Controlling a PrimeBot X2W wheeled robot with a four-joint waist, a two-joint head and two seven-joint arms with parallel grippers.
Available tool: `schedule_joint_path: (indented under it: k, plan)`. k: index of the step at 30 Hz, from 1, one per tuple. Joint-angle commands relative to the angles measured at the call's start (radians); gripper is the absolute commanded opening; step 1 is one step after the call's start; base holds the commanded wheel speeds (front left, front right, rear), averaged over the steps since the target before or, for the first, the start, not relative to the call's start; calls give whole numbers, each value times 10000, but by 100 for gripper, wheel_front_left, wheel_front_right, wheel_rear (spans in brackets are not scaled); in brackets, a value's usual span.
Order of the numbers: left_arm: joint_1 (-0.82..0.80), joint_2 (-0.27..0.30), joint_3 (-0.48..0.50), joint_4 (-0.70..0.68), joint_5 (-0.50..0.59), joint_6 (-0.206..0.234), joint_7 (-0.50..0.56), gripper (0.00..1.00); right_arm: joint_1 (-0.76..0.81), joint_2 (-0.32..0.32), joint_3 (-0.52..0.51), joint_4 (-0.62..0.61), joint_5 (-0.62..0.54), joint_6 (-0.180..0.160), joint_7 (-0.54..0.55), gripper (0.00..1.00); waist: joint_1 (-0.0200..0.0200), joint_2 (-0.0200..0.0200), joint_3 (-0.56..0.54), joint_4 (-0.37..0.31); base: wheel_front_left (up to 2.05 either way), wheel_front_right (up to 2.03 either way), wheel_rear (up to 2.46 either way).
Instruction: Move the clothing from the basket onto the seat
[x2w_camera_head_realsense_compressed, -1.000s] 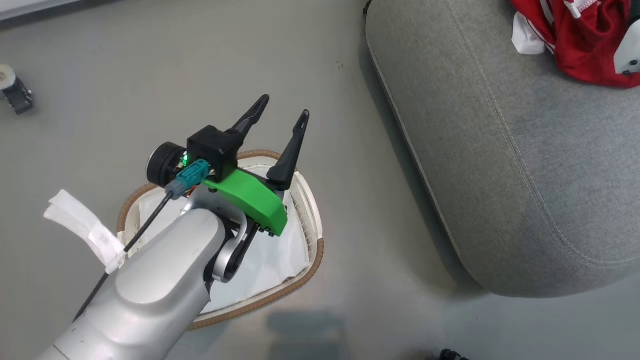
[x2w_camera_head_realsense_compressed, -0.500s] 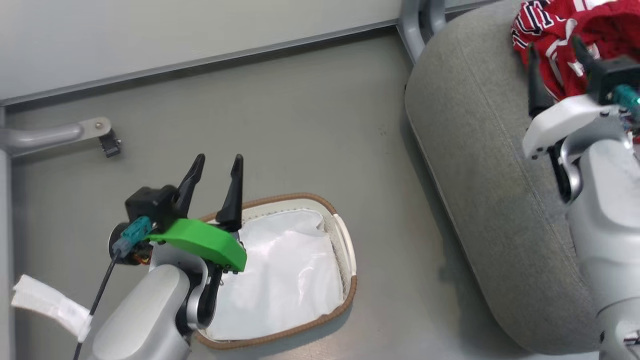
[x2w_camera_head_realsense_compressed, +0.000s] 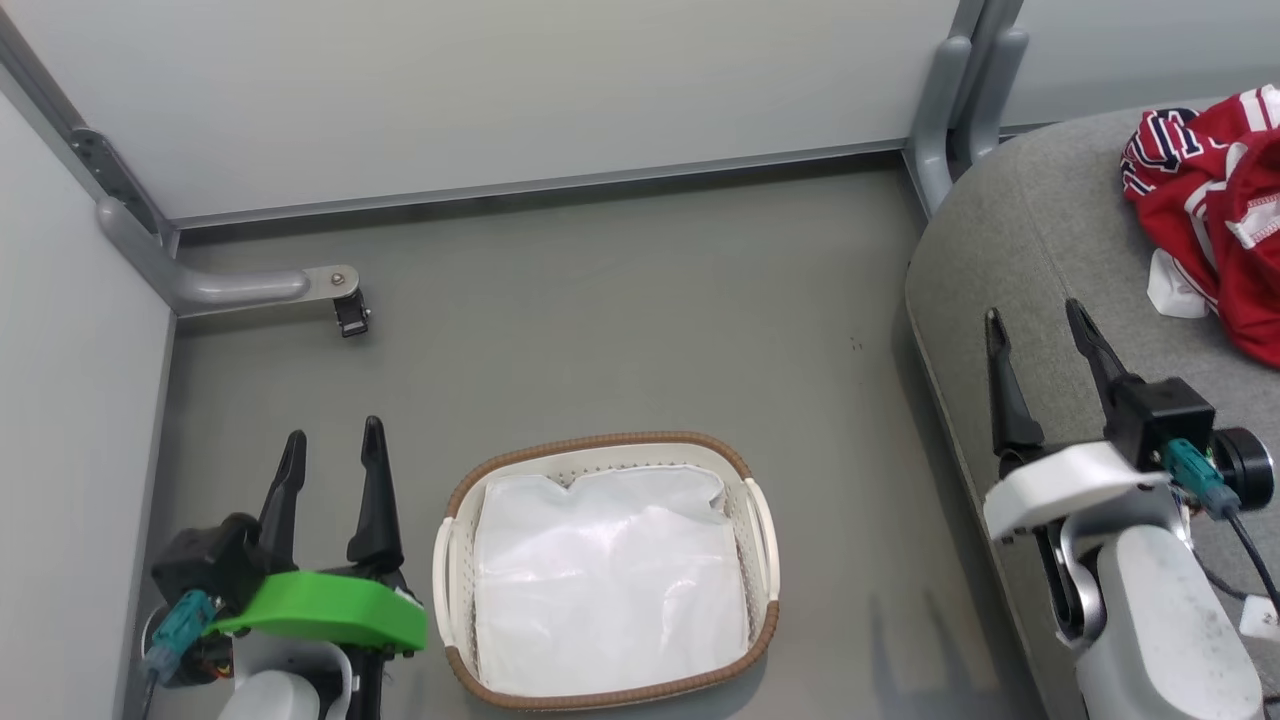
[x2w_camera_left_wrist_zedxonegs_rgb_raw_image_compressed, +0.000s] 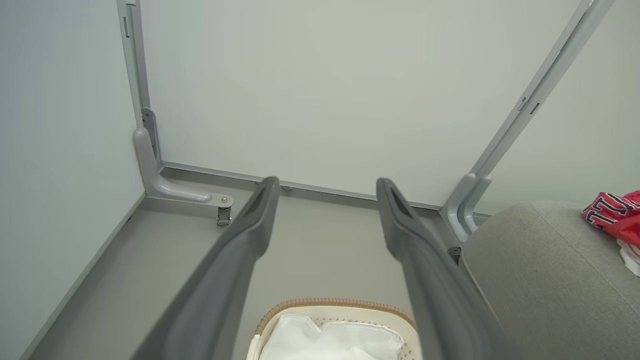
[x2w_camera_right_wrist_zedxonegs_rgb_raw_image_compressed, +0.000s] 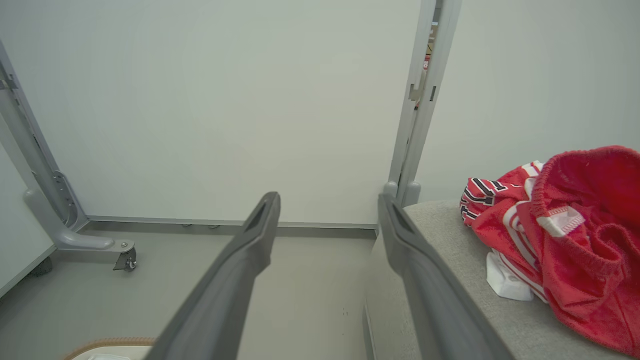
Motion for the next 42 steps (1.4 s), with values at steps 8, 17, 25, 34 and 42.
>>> schedule_joint_path:
  k: [8, 17, 25, 34, 42]
  plan:
    - [1233, -440, 806, -376, 567, -404, 8, 100, 1619, -38, -51, -1076, 1099, -11, -19, 100, 1, 0, -297, 260, 0, 0, 0]
    - [1754, -905, 1486, -76, 993, -834, 8, 100, 2129, -38, 463, -982, 1408, -11, -19, 100, 1, 0, -399, 326, 0, 0, 0]
    - [1807, -1187, 1803, 369, 1362, -1149, 8, 100, 2028, -37, 712, -719, 1444, -11, -20, 100, 1, 0, -543, 395, 0, 0, 0]
    - [1805, -1381, 1960, 651, 1640, -1402, 8, 100, 2010, -36, 802, -558, 1482, -11, -20, 100, 1, 0, -676, 449, 0, 0, 0]
    - [1683, -1455, 1940, 845, 1575, -1483, 13, 0, 2042, 52, 840, -304, 1486, 2, 19, 0, 1, 0, -721, 467, 0, 0, 0]
